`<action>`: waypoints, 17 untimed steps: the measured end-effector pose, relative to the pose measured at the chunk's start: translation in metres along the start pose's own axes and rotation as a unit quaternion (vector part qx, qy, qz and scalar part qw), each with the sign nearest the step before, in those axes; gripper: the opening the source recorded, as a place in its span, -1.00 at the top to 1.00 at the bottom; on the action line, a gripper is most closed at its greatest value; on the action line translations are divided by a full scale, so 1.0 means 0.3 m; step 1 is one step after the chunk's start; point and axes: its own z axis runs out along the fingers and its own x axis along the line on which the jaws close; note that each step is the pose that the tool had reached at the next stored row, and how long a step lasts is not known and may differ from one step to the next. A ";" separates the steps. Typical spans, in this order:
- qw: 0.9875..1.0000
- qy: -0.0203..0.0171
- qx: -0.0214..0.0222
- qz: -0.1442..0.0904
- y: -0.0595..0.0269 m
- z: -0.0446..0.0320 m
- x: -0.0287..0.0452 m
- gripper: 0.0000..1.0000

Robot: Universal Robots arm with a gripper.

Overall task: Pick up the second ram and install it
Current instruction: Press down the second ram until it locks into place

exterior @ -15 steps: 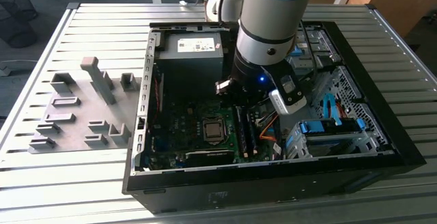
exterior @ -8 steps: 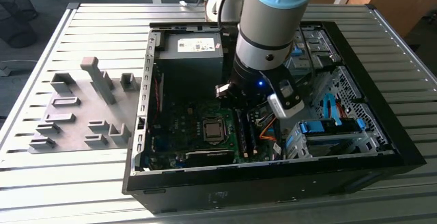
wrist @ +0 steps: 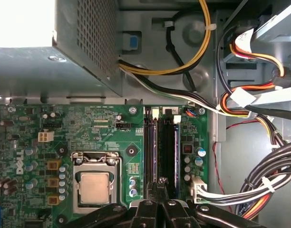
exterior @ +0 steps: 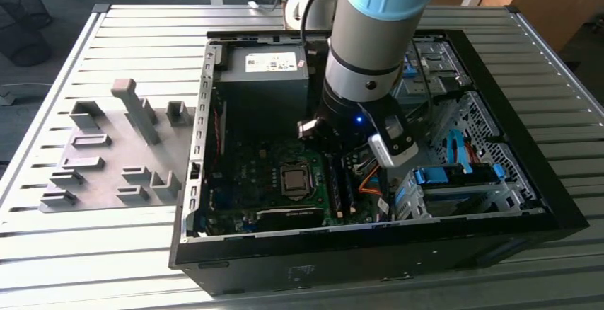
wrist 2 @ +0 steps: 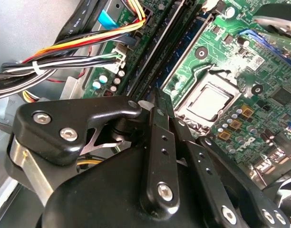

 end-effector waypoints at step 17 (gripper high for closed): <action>1.000 0.000 0.001 0.000 -0.002 0.042 -0.002 0.79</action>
